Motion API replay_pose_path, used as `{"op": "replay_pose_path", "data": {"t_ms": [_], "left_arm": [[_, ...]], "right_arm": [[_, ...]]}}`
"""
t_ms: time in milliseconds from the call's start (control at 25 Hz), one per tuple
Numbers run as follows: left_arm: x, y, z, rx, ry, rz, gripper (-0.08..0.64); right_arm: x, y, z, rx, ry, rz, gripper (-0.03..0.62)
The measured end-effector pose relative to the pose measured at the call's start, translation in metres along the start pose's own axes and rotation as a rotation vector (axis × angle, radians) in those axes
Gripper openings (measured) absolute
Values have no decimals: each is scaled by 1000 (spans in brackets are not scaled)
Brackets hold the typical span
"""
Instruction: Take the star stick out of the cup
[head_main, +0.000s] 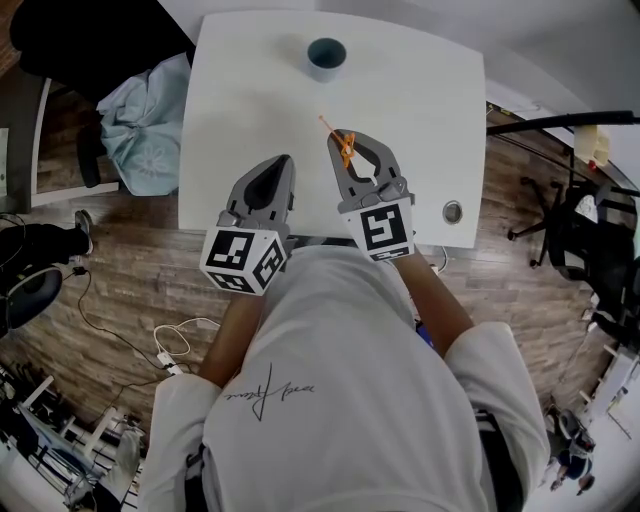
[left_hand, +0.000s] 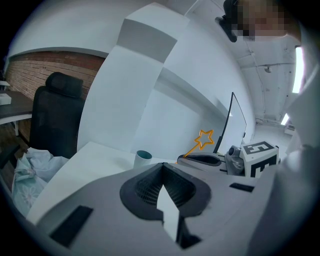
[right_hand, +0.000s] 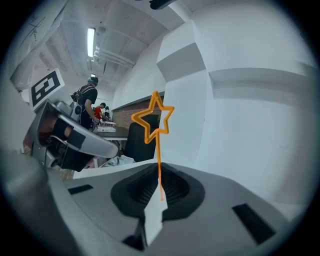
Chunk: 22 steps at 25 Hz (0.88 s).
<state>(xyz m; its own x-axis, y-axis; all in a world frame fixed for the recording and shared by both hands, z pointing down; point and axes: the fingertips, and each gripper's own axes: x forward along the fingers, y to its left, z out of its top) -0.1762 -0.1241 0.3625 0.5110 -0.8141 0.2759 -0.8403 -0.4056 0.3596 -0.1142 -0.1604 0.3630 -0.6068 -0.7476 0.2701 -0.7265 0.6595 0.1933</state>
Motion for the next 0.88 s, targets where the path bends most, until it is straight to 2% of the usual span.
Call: {"op": "replay_pose_path", "data": {"t_ms": [880], "left_arm": [[-16,21,6,-18,-27,15,3]], "right_arm": [[-4,20,-5,65,63,30,23]]}}
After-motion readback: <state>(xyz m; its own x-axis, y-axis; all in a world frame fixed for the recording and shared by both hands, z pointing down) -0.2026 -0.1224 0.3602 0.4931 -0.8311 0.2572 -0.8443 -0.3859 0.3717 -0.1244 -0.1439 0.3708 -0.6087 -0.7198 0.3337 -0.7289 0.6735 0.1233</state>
